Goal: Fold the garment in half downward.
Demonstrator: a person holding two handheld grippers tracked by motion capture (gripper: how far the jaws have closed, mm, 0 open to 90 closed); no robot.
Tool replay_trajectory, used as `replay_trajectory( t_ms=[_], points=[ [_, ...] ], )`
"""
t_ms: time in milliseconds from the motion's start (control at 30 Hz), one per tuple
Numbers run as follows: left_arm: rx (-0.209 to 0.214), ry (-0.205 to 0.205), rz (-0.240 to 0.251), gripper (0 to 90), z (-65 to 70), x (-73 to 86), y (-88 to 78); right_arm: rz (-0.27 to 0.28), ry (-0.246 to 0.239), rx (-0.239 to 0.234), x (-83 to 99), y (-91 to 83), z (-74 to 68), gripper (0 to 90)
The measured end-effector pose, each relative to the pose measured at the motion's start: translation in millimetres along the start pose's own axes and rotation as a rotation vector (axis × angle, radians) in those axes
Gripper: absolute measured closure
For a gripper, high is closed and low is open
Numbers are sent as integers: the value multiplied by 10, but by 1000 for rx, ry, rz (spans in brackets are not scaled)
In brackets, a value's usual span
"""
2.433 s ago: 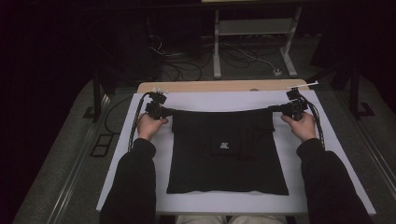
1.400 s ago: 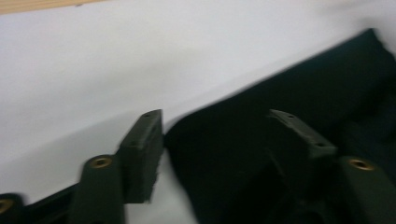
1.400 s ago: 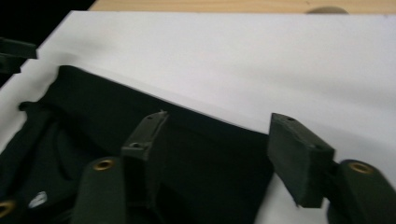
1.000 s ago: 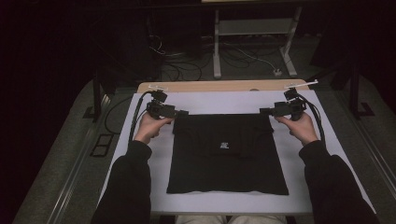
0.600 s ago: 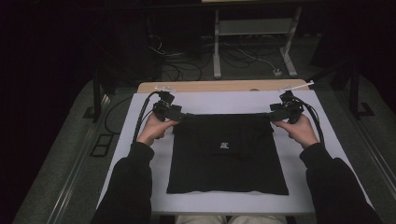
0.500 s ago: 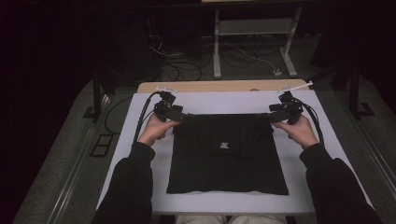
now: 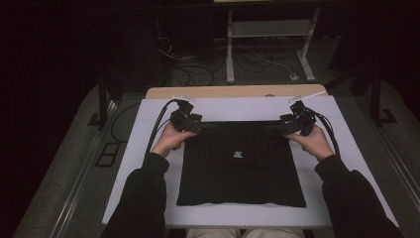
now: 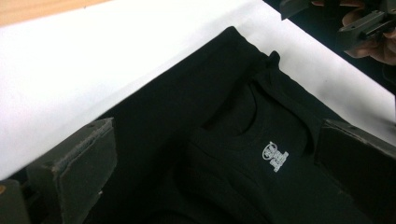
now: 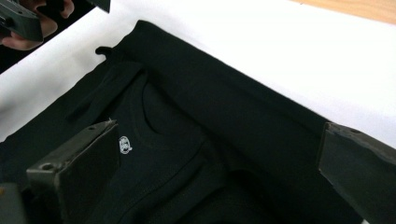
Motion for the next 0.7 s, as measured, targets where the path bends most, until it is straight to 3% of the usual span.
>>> replay_trajectory(
  t_ms=[500, 633, 700],
  points=[
    [46, -22, -40, 0, 34, 111, 134, -58, -21, -20, 103, 184, -94, 0],
    [55, -44, -43, 0, 27, 134, 165, -65, -23, -28, 118, 214, -111, 0],
    [78, -61, -58, 0, 27, 155, 177, -68, -24, -31, 126, 229, -117, 7]
  ],
)
Point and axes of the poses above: each handheld gripper's, and its own axes: y roughly forward along the jaws, x roughly out of its underside, z roughly to its right, the point moved 8 cm from there along y, roughly forward along the jaws, and after that the axes turned 7 degrees about z, right-handed, at the moved point
